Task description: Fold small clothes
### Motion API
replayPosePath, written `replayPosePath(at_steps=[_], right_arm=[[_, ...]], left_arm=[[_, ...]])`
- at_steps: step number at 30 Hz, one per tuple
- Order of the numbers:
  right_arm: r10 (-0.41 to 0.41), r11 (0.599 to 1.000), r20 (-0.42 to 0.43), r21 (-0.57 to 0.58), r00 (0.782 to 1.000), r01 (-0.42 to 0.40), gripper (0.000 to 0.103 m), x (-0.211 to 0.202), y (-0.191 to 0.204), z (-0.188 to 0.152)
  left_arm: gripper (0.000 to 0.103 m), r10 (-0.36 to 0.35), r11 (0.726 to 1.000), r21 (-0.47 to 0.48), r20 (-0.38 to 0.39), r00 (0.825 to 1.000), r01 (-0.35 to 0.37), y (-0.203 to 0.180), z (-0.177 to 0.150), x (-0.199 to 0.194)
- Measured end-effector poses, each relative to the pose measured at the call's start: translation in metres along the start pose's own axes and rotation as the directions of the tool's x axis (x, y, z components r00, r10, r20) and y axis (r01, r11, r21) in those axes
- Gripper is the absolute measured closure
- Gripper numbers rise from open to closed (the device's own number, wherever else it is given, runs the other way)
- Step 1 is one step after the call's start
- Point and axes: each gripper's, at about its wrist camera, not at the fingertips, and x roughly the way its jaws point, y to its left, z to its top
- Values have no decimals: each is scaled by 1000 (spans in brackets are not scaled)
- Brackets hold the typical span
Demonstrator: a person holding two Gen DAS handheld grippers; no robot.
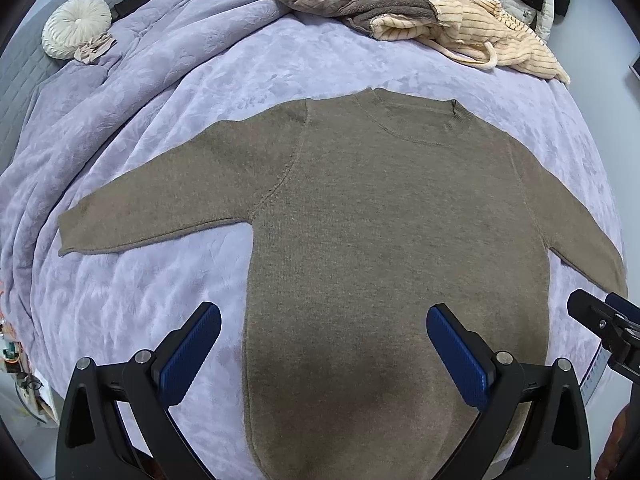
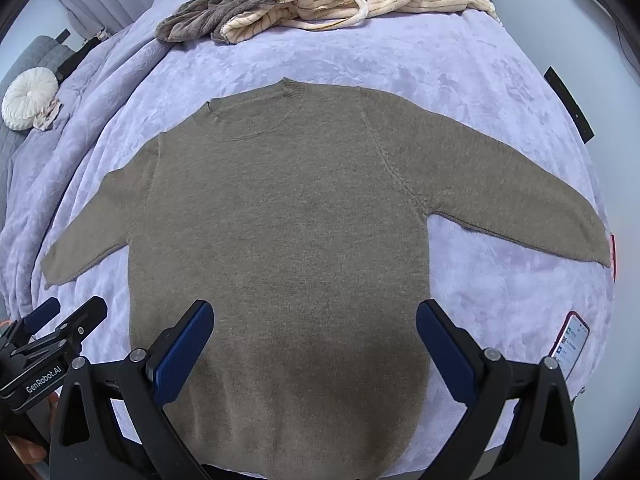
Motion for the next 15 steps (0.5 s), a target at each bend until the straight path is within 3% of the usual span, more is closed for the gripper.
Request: replayPosePath(at_steps=[15], right_arm=[[-13, 1000, -18, -16, 1000, 13, 2, 4, 4, 4]], left_arm=[[0, 11, 1000, -9, -8, 1000, -11, 0, 3, 2]])
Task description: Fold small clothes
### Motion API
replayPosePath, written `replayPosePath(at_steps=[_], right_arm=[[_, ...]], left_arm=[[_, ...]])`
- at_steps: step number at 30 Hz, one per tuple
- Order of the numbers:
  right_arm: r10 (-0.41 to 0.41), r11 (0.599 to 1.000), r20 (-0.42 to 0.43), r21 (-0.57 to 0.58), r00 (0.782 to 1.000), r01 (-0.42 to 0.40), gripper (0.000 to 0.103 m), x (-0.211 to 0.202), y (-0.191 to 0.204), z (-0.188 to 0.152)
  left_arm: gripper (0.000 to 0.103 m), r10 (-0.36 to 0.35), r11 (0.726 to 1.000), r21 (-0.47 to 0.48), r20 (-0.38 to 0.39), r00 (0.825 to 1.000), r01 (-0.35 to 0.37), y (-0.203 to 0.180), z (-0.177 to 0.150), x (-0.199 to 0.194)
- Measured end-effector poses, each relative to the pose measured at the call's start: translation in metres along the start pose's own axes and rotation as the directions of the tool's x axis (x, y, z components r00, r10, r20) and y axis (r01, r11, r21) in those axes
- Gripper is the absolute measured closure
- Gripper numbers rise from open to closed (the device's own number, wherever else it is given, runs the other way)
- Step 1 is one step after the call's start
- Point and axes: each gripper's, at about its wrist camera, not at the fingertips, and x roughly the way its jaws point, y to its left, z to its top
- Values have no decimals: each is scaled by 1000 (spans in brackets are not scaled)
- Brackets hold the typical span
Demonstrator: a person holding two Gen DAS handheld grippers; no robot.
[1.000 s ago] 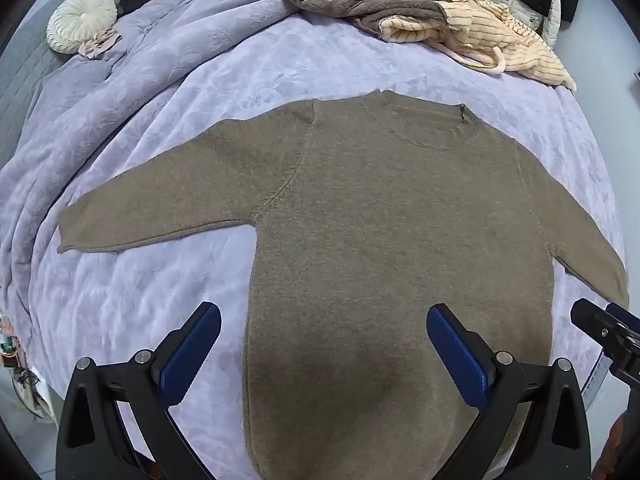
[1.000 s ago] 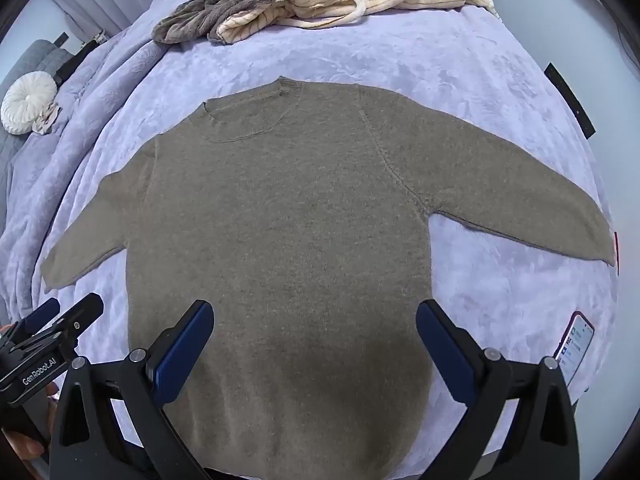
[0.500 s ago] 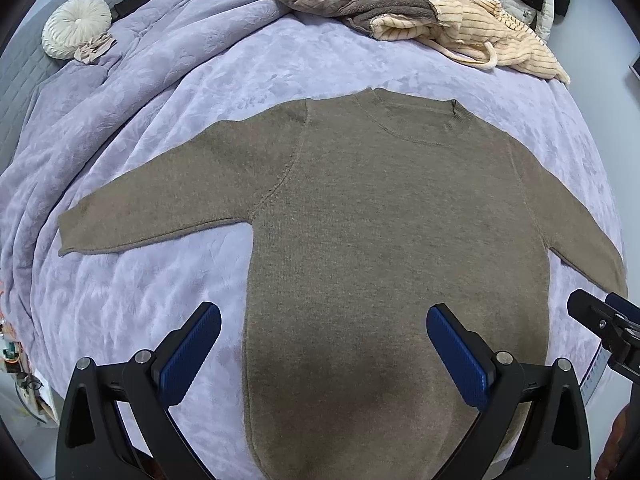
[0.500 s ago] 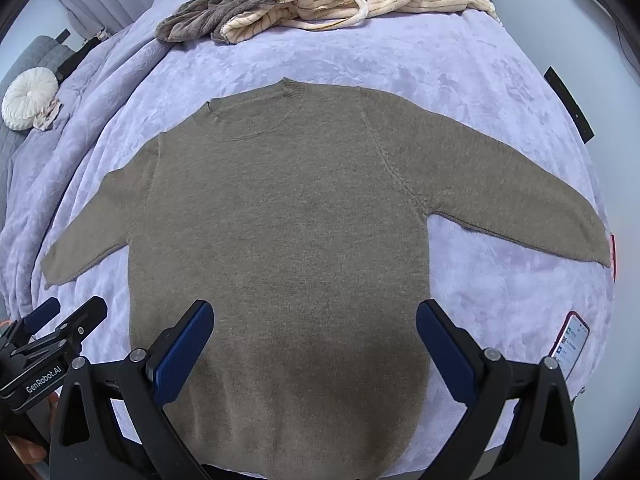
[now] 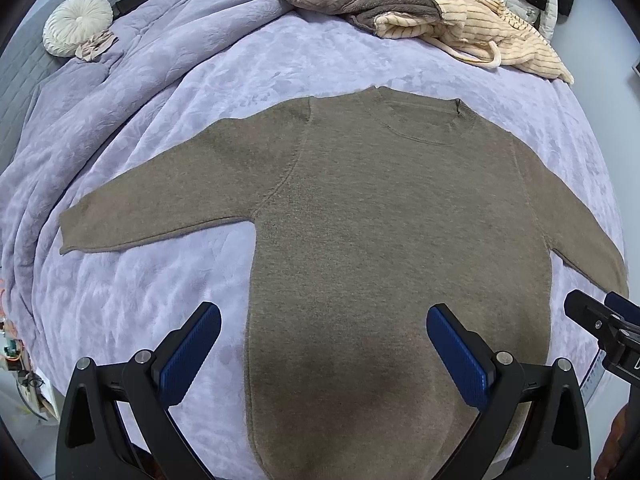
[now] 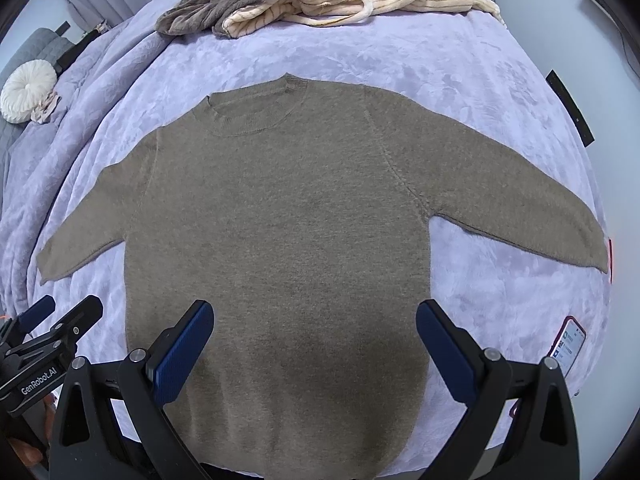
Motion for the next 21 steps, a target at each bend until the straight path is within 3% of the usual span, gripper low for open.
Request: replayPosePath(at_steps=[21], right_arm=[[-7, 1000, -11, -1, 1000, 7, 2, 6, 2, 5]], left_arm=[[0, 7, 1000, 1, -9, 1000, -7, 5, 1, 7]])
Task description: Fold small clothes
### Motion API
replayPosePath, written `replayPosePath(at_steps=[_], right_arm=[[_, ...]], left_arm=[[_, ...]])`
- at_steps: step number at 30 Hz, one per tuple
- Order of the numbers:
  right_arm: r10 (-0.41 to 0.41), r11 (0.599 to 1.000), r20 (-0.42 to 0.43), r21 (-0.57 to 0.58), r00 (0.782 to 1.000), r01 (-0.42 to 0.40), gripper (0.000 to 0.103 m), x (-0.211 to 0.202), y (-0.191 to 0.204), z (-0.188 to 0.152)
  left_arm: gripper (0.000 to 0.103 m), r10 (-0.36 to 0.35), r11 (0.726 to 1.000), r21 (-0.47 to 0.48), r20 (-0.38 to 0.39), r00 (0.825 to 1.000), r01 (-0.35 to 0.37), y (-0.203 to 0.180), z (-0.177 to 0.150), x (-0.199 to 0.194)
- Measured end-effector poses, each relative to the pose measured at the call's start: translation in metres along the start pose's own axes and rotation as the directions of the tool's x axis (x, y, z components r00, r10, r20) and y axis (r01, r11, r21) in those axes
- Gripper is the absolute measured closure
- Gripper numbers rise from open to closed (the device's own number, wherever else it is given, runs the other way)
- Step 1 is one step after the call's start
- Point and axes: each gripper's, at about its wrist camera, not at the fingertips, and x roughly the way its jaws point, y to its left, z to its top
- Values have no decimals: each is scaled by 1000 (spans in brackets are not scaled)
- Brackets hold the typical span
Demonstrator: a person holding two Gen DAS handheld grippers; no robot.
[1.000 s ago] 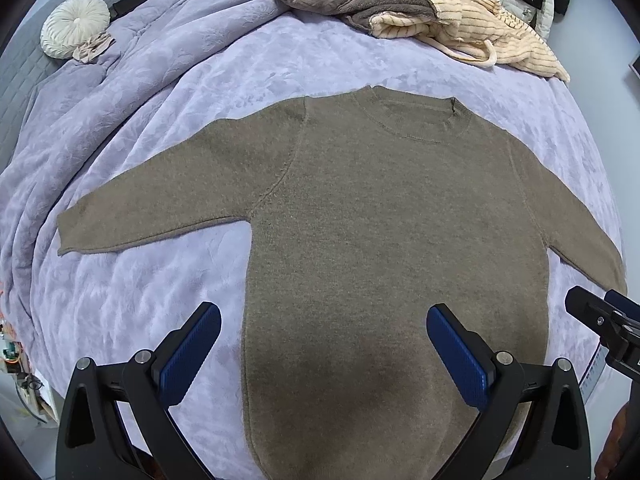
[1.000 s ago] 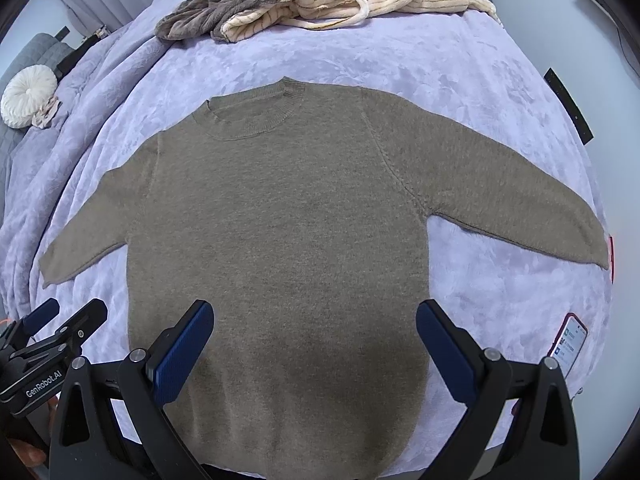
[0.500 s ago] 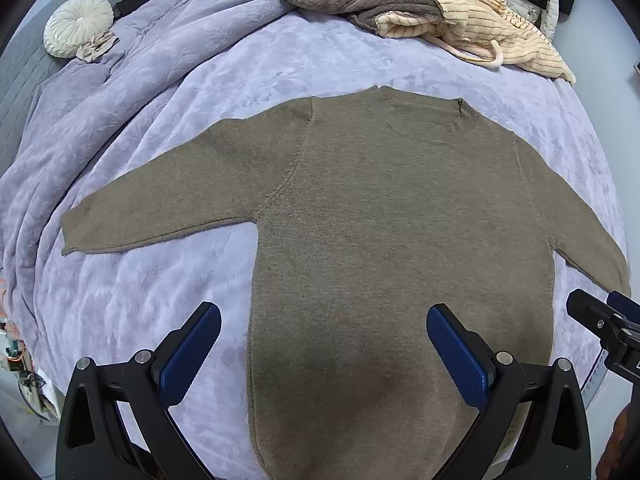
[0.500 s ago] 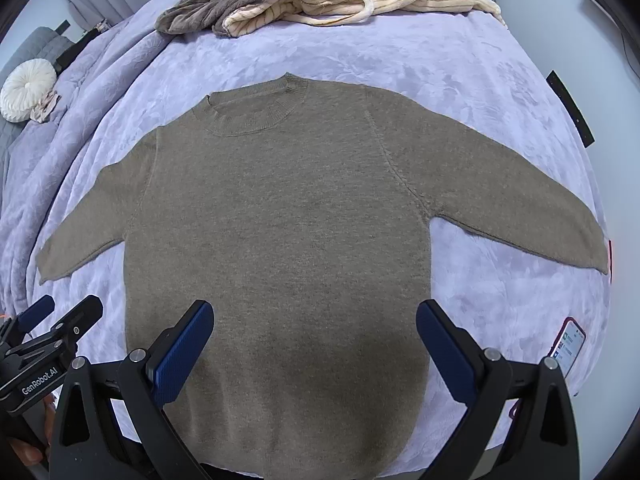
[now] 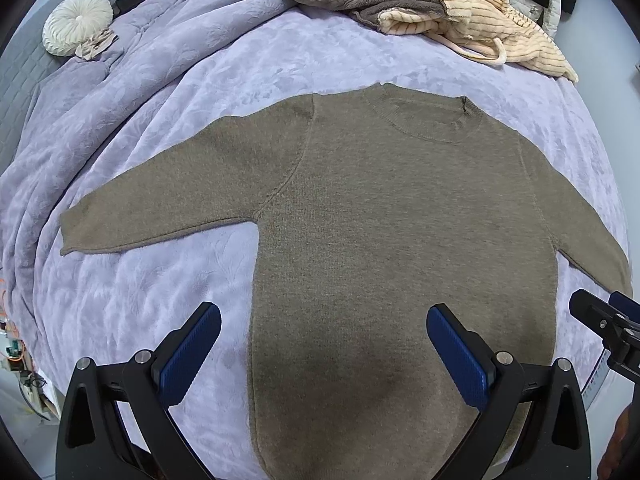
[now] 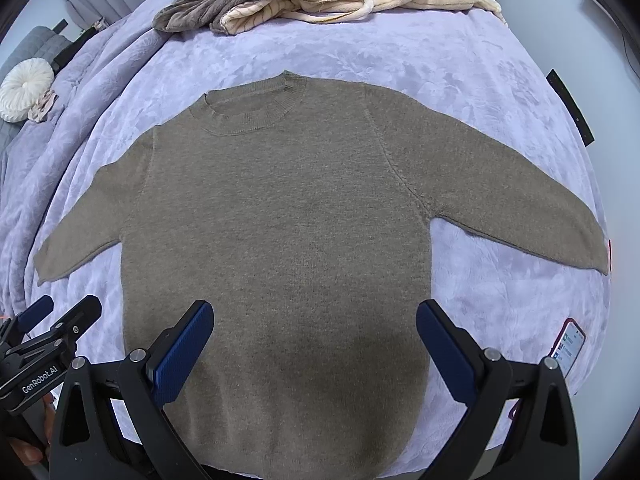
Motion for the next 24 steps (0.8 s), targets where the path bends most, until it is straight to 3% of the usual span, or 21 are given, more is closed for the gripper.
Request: replayPosePath(at_steps=[24], right_arm=[[-11, 1000, -12, -1, 1000, 11, 2, 6, 6, 4]], left_arm=[[0, 6, 1000, -2, -19, 1000, -6, -2, 1, 5]])
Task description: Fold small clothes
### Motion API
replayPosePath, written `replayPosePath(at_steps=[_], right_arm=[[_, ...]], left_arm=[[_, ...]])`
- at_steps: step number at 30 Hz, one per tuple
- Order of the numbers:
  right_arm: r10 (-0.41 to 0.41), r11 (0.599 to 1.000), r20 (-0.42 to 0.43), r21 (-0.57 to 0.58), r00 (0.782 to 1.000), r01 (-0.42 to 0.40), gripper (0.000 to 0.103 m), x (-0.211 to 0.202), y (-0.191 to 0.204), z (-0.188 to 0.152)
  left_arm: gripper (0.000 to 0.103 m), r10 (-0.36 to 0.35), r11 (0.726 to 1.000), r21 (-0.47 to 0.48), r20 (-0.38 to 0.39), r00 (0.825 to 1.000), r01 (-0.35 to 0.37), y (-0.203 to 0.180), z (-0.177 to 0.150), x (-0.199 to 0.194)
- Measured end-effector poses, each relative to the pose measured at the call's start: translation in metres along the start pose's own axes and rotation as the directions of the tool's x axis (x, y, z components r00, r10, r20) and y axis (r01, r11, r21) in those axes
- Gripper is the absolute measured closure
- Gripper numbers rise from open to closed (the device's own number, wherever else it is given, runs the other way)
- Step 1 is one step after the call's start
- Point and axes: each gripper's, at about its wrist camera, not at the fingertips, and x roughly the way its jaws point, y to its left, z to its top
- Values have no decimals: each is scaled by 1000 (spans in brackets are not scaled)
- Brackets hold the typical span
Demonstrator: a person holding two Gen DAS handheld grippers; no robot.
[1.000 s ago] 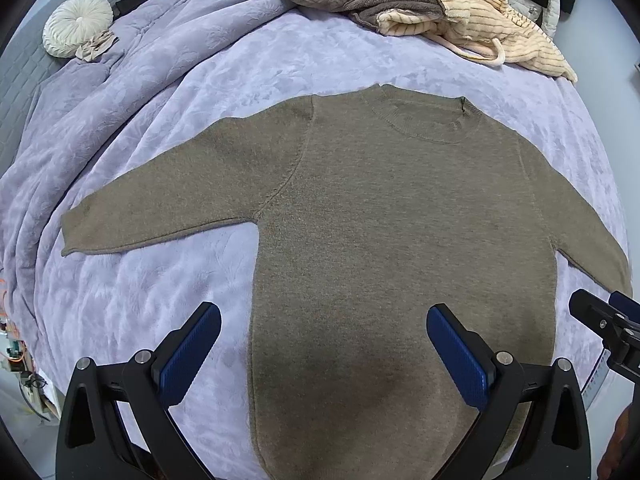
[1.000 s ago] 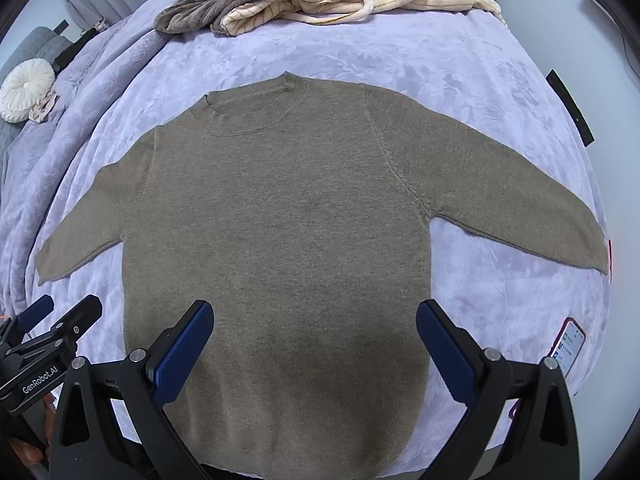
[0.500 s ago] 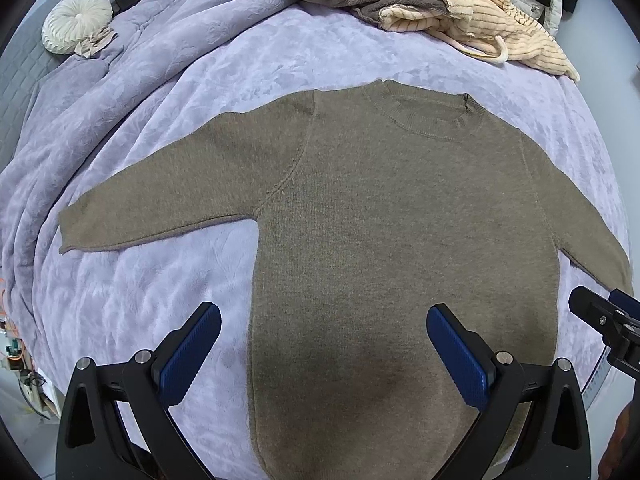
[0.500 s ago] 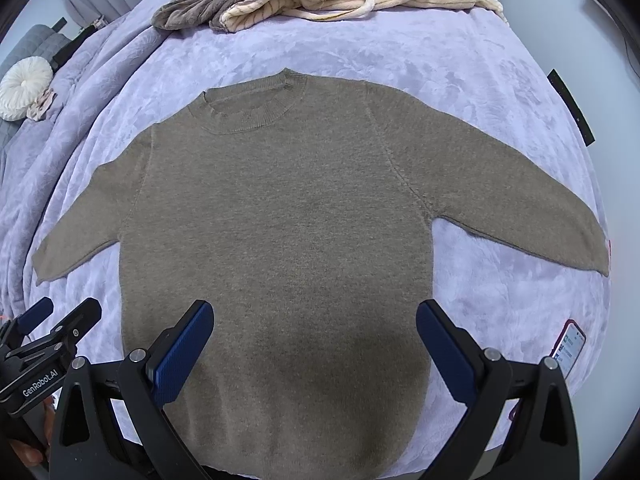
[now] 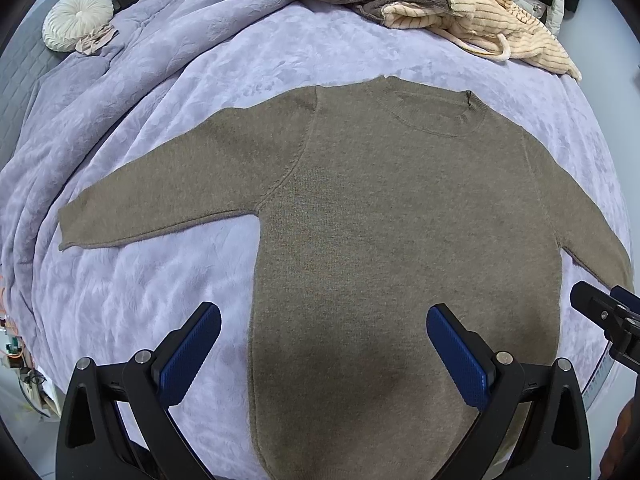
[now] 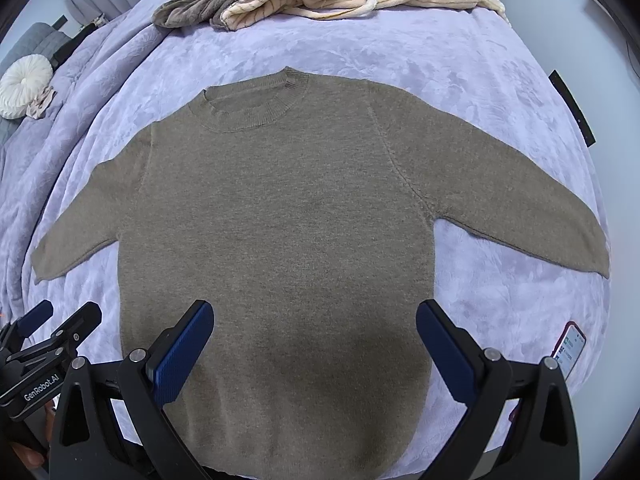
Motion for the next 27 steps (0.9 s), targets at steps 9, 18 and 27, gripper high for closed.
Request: replayPosePath(at_steps=[9, 18, 27], right_arm=[[0, 1000, -3, -2, 1000, 0, 2, 1, -1, 0], [-4, 1000, -16, -6, 1000, 4, 2, 7, 2, 2], [-12, 1000, -39, -23, 999, 11, 2, 18, 8, 5]], left_arm=[[0, -1, 1000, 6, -5, 1000, 1, 3, -4, 3], [0, 2, 1000, -2, -18, 1000, -2, 4, -1, 8], [0, 0, 1000, -21, -38, 999, -1, 12, 0, 21]])
